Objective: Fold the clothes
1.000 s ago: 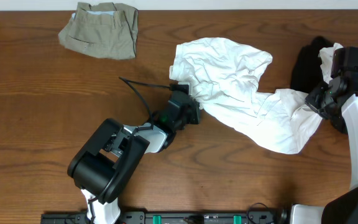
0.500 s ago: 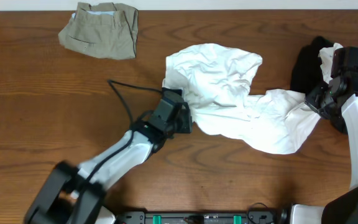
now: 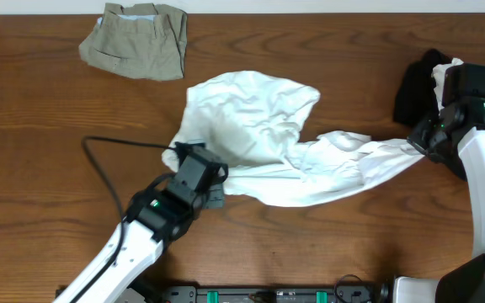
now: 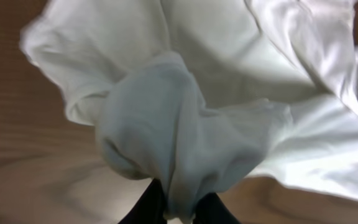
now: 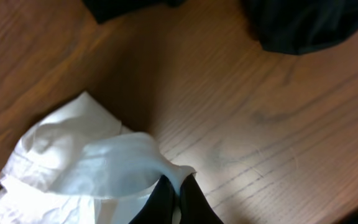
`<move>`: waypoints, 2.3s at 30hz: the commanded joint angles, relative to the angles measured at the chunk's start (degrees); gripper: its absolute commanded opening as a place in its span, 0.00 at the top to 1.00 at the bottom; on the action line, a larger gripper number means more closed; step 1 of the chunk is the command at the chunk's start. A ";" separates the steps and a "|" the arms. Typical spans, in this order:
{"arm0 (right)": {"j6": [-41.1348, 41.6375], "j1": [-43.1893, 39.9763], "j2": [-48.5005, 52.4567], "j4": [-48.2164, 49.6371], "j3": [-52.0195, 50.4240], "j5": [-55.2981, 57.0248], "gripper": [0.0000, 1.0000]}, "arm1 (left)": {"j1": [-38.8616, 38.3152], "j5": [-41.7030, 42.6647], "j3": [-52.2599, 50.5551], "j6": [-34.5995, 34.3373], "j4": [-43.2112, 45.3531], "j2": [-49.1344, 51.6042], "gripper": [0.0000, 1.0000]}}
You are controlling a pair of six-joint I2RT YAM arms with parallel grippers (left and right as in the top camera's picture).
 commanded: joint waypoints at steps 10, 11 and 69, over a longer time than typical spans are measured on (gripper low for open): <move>-0.02 1.81 0.31 1.18 0.07 0.76 0.94 | 0.09 -12.17 0.15 -5.07 -14.78 -4.28 0.63; -0.04 1.81 0.31 1.16 0.07 0.76 0.93 | 0.07 -11.93 0.15 -5.46 -15.74 -4.28 0.54; -7.91 33.55 0.35 9.77 -12.39 -17.66 0.46 | 0.09 5.44 -6.29 -8.81 -3.67 15.39 0.74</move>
